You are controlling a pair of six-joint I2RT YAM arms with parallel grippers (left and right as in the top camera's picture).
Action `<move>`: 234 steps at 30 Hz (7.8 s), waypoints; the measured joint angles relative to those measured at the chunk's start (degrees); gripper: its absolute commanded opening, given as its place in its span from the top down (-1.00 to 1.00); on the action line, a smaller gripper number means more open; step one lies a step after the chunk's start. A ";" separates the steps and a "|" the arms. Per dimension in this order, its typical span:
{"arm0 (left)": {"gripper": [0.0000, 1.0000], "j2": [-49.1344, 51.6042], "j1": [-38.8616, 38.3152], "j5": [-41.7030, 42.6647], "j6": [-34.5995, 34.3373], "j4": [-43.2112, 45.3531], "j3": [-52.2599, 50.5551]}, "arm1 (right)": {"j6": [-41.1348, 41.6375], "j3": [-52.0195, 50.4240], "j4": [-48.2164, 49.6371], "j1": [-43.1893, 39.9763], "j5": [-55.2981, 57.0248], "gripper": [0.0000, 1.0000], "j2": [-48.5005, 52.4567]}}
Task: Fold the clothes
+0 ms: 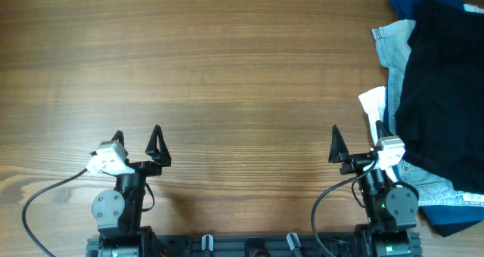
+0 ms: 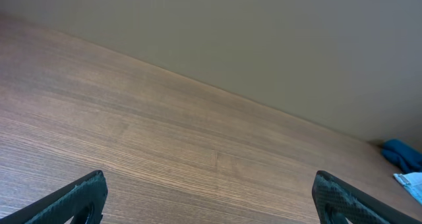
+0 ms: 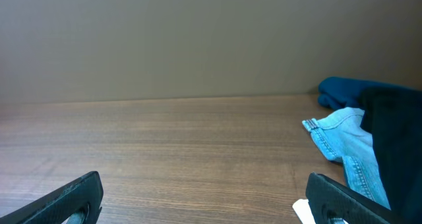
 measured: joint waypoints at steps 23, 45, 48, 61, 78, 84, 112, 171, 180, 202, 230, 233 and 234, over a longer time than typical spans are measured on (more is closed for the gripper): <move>-1.00 0.00 0.00 0.00 0.00 -0.02 0.00 | -0.02 0.00 0.00 0.00 0.02 -0.99 0.02; -1.00 0.00 0.00 0.00 0.00 0.00 0.00 | 0.00 0.00 0.00 0.00 0.00 -0.99 0.02; -1.00 0.00 0.00 0.00 0.00 -0.02 0.00 | -0.02 0.00 0.00 0.00 0.02 -1.00 0.02; -1.00 0.00 0.00 0.00 0.00 0.00 0.00 | 0.00 0.00 0.00 0.00 0.00 -0.99 0.02; -1.00 0.00 0.00 0.00 0.00 -0.02 0.00 | 0.00 0.00 0.00 0.00 0.00 -1.00 0.02; -1.00 0.00 0.00 0.00 0.00 0.00 0.00 | 0.00 0.00 0.00 0.00 0.00 -1.00 0.02; -1.00 21.55 0.00 0.63 0.04 1.64 18.51 | -13.70 26.58 5.99 0.00 -1.75 -1.00 24.83; -1.00 79.30 0.00 7.10 4.31 -49.11 81.11 | 4.90 70.07 -38.66 -21.27 14.45 0.22 104.69; -1.00 79.30 0.00 7.10 4.33 -48.98 81.11 | 3.43 70.07 -35.95 -21.27 16.70 0.92 104.69; -0.97 79.30 4.70 6.56 2.05 -40.54 81.13 | -0.39 94.77 -56.65 -0.33 -4.68 0.92 93.44; -1.00 79.30 10.82 5.88 1.20 -45.92 81.13 | 10.29 91.65 -64.89 -10.10 25.33 -1.00 108.96; -1.00 79.30 10.82 5.88 1.20 -46.01 81.13 | 10.51 91.56 -62.42 -11.74 27.41 -0.99 111.56; -1.00 79.30 10.82 5.88 1.20 -46.01 81.13 | 10.51 91.56 -61.26 -12.26 27.87 -1.00 112.34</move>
